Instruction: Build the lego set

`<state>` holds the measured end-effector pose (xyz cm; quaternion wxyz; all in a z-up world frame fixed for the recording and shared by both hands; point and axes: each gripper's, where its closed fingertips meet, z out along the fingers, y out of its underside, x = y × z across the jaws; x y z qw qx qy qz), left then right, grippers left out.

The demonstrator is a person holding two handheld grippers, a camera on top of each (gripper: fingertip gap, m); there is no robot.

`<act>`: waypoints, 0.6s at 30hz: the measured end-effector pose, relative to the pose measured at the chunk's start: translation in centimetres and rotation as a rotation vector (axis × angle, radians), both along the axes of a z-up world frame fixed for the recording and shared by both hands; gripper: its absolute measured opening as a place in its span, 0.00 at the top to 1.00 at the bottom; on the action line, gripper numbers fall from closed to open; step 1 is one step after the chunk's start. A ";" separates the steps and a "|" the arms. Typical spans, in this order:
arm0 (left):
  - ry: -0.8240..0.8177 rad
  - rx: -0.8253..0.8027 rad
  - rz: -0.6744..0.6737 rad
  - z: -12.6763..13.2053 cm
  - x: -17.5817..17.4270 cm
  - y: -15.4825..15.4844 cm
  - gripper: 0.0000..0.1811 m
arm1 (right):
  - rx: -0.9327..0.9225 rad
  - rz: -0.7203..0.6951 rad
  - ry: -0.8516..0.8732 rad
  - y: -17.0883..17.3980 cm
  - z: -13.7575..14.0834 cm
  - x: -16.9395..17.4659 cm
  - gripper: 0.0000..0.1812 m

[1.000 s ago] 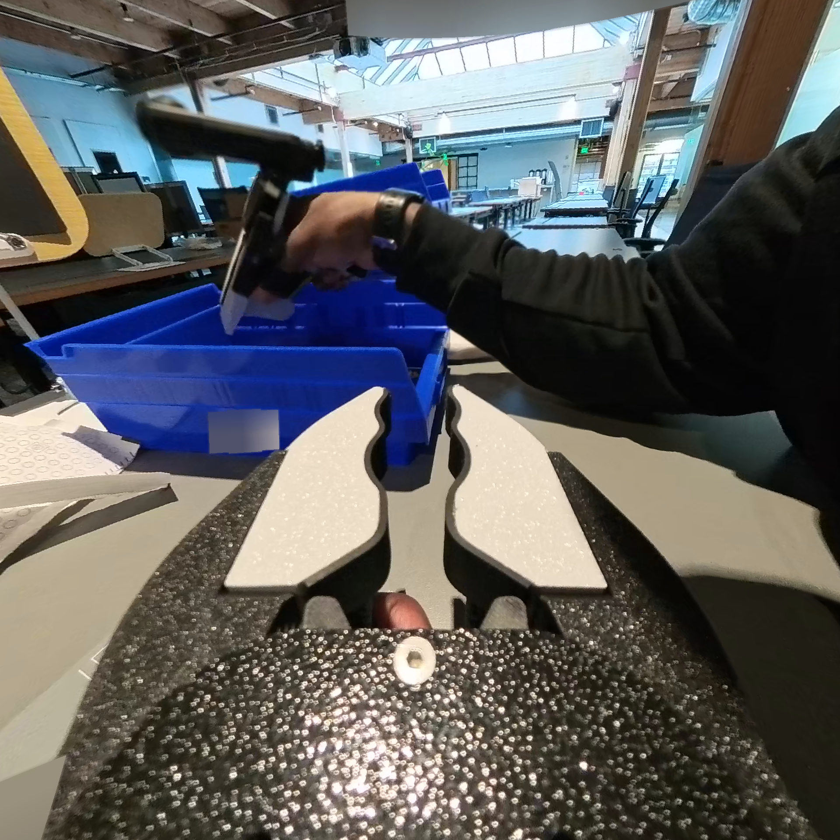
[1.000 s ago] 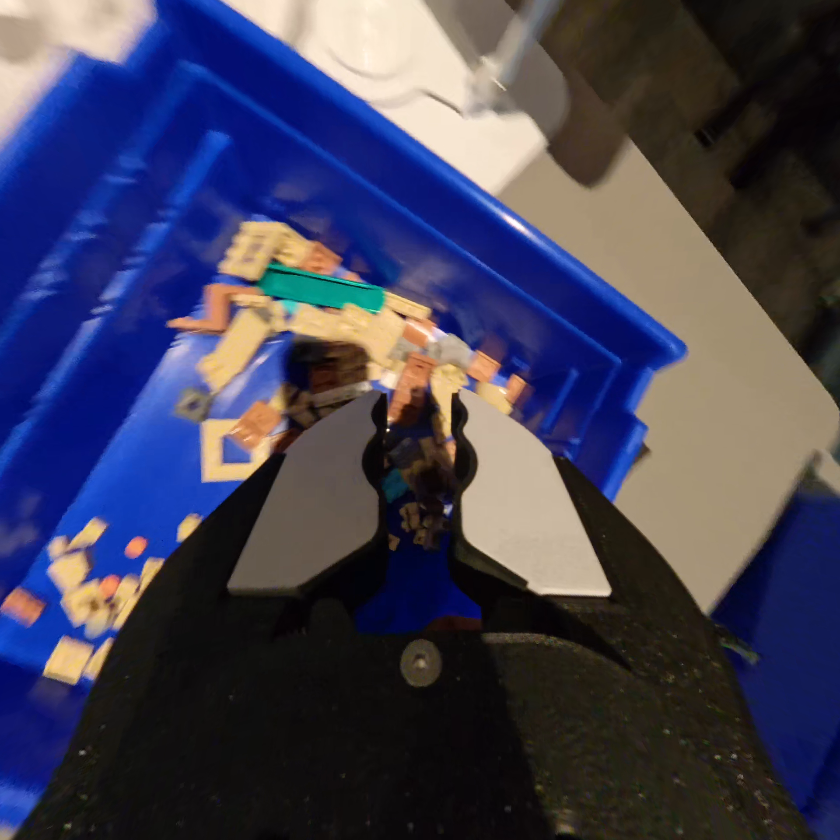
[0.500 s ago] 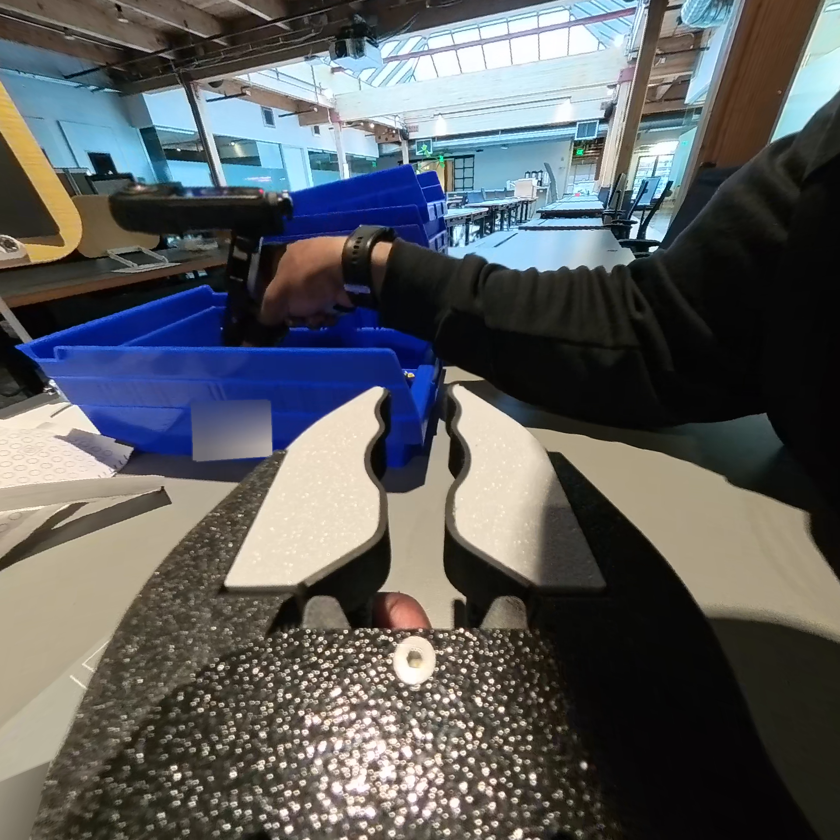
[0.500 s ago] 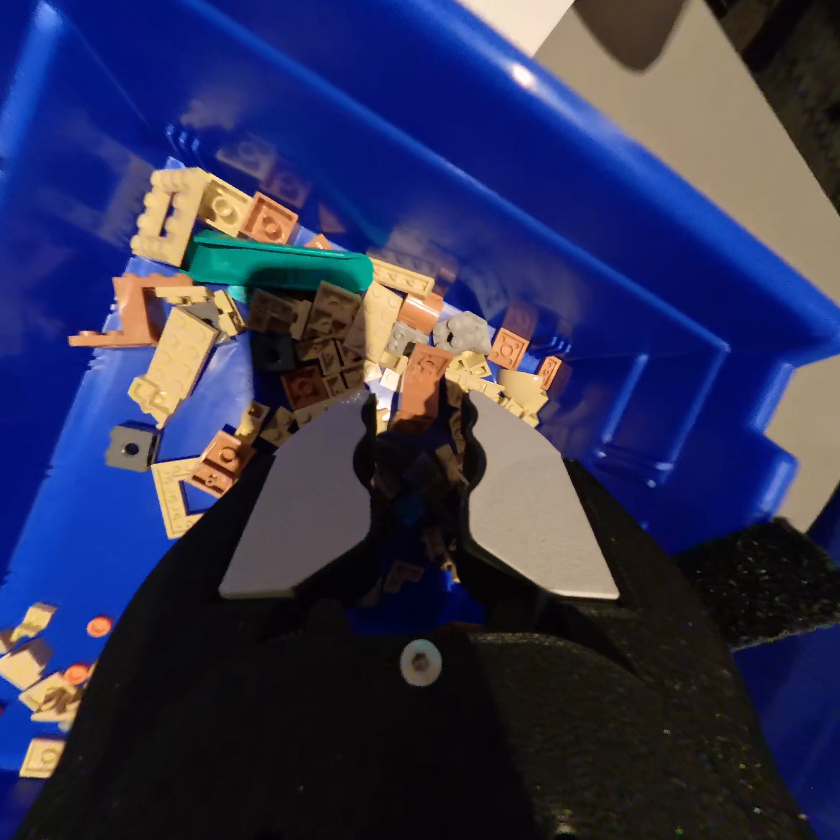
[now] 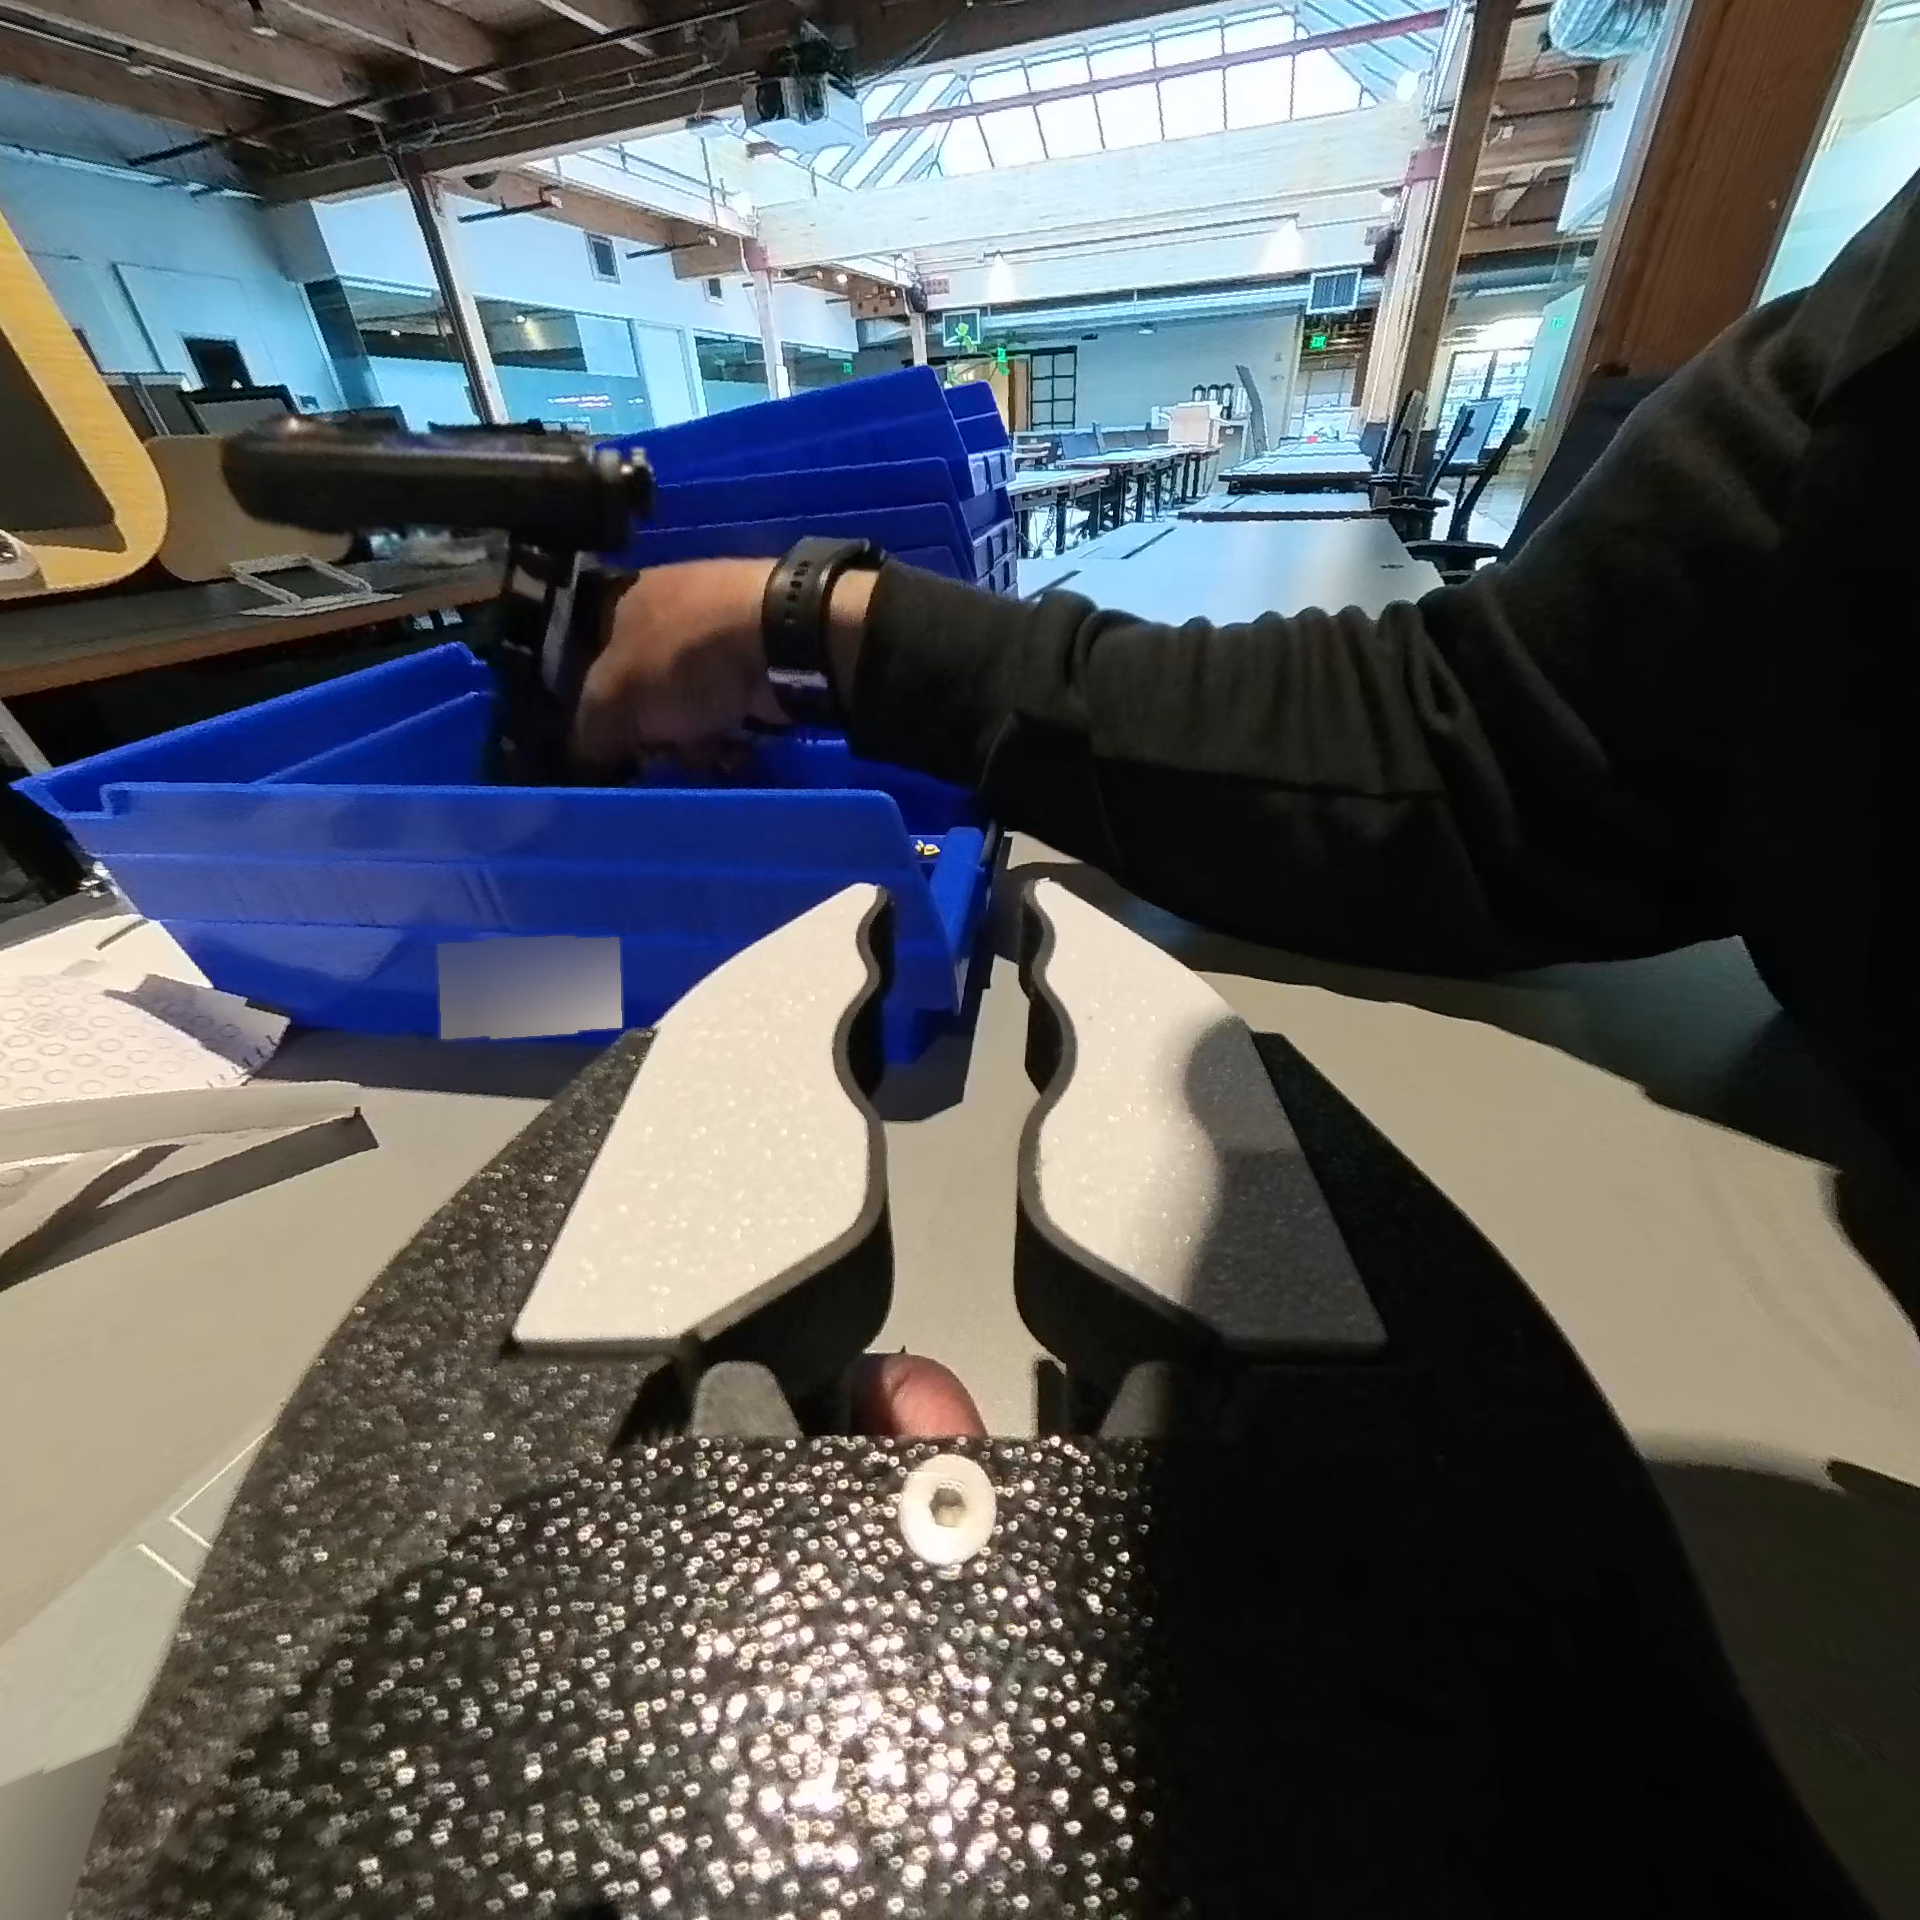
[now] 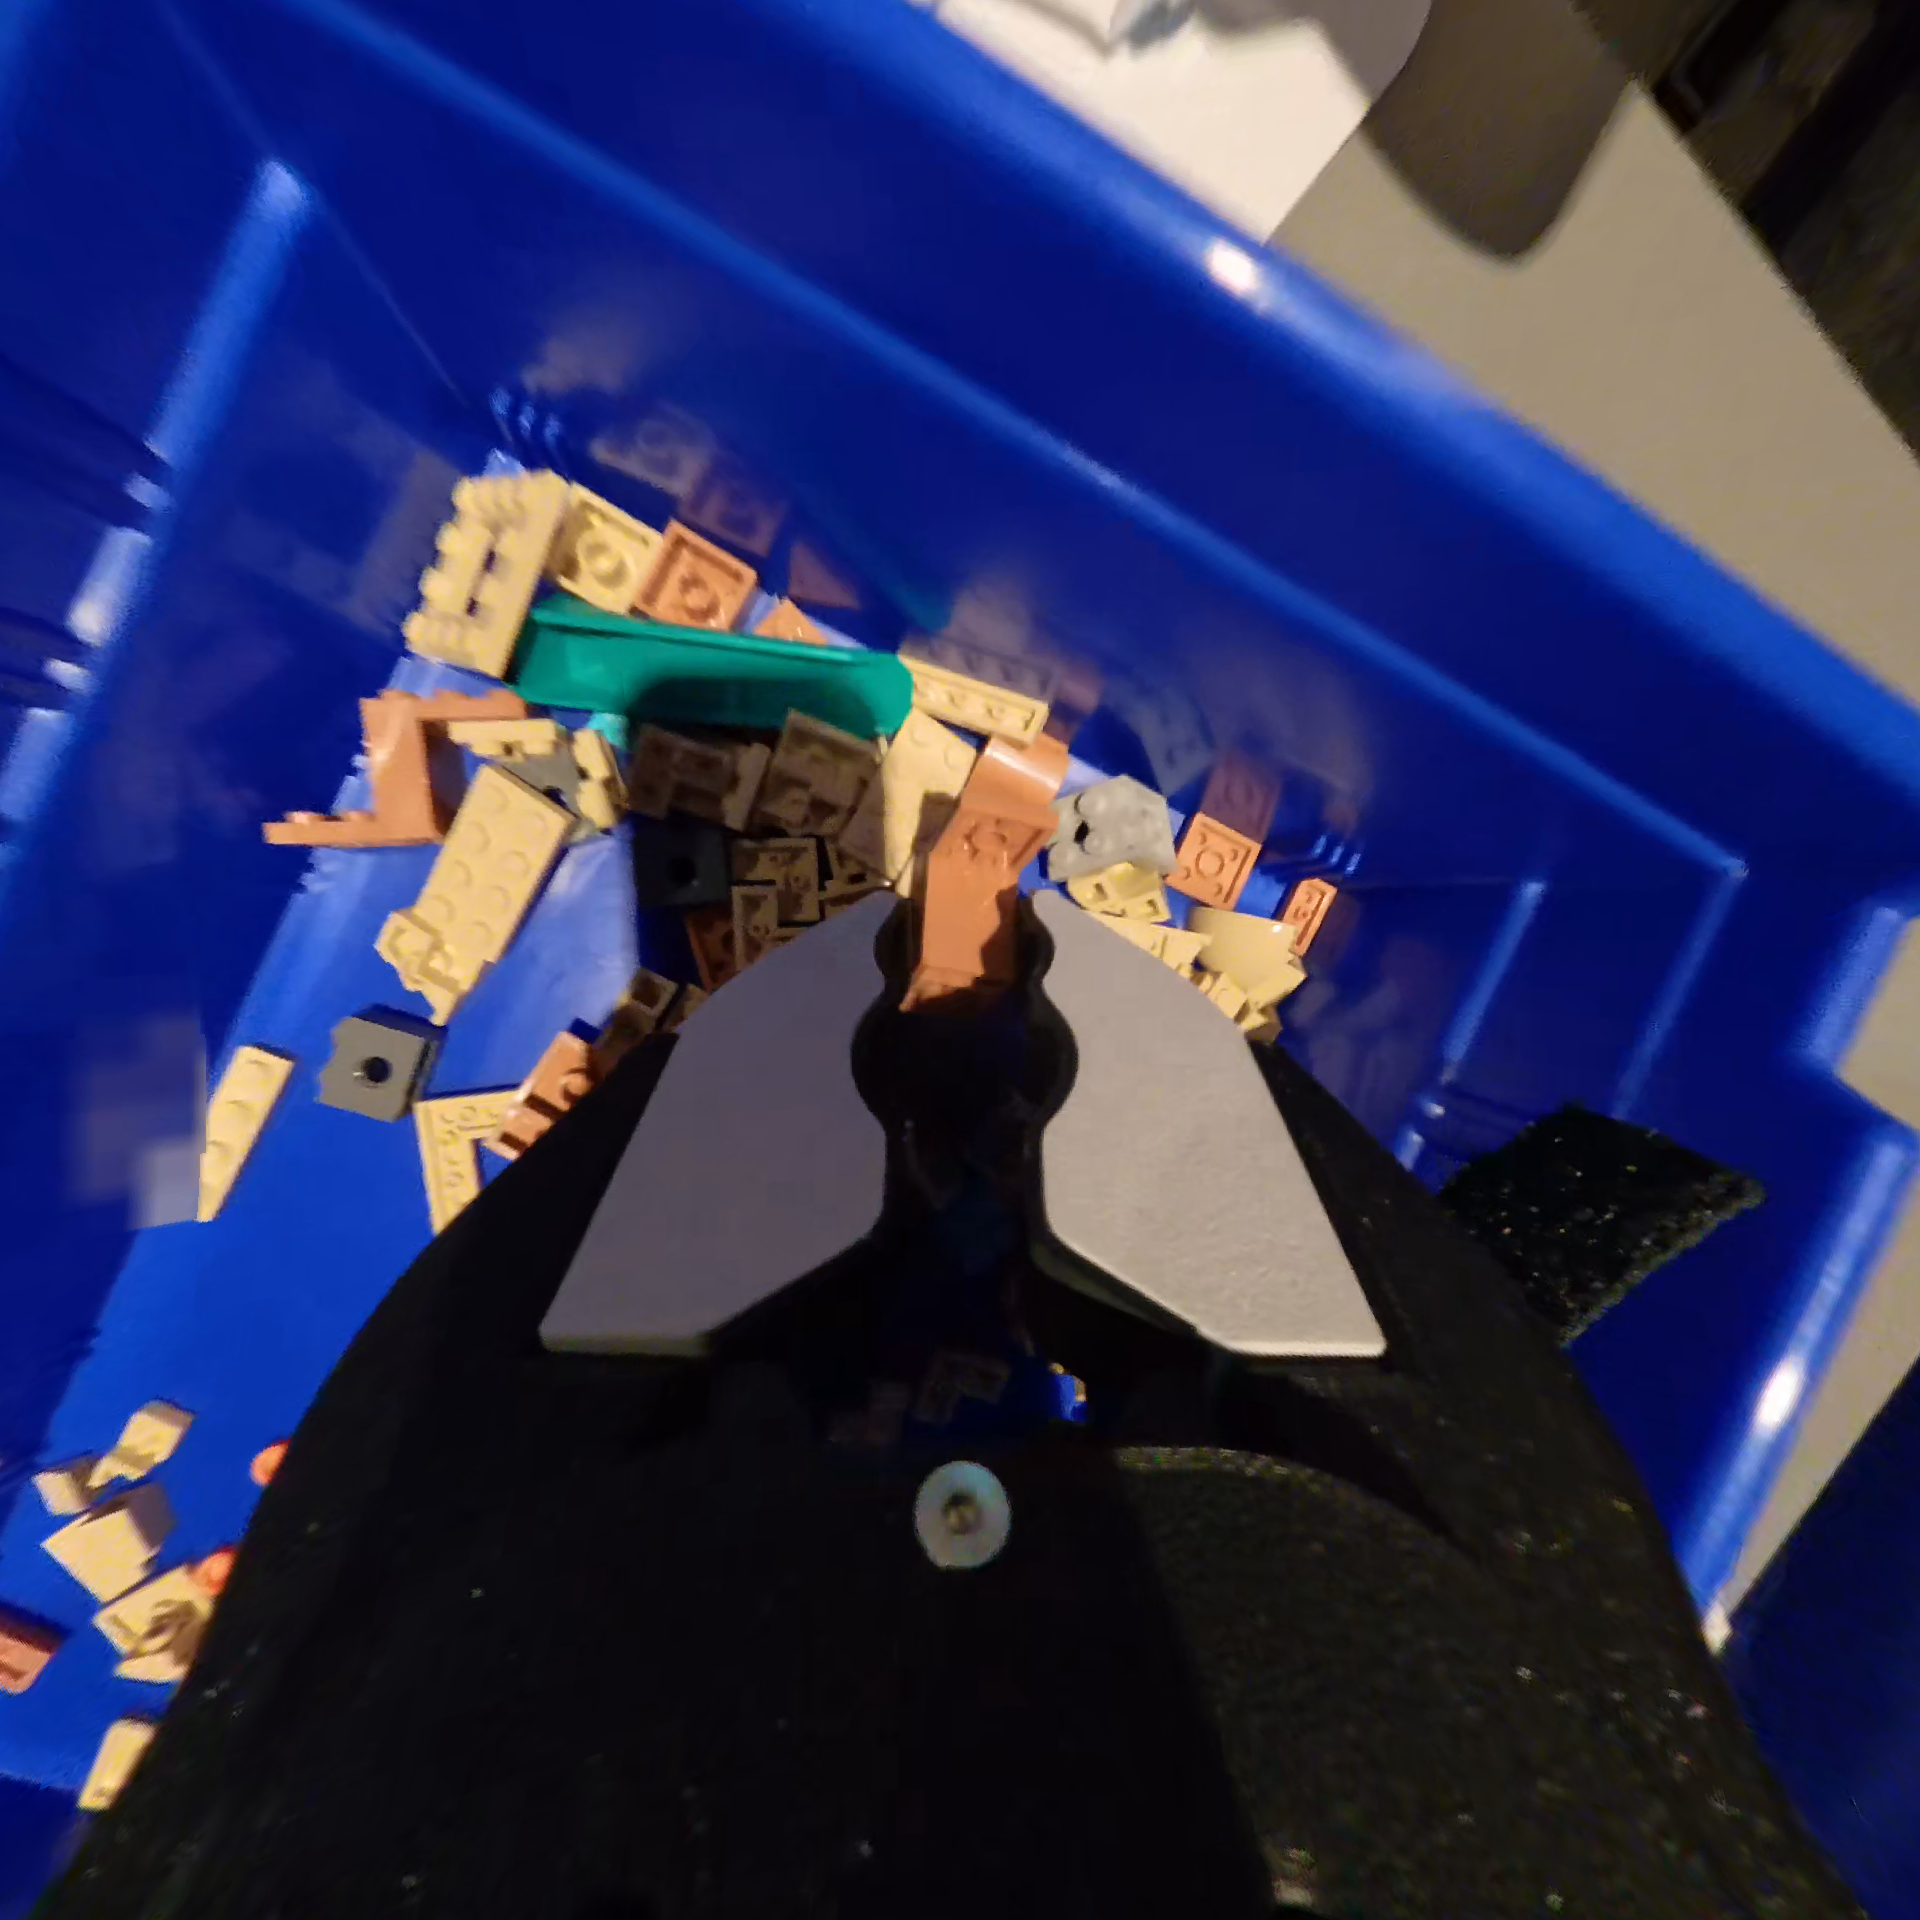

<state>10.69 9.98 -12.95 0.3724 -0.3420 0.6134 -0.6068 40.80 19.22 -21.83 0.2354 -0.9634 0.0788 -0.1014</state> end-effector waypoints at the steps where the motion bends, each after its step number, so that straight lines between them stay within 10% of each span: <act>1: 0.000 -0.001 0.000 0.0 0.0 0.0 0.88 | 0.015 0.002 0.012 0.1 0.3 -0.1 0.90; 18: 0.002 -0.005 -0.002 0.1 -0.2 0.0 0.88 | -0.007 0.181 0.179 -0.3 1.3 -4.5 0.77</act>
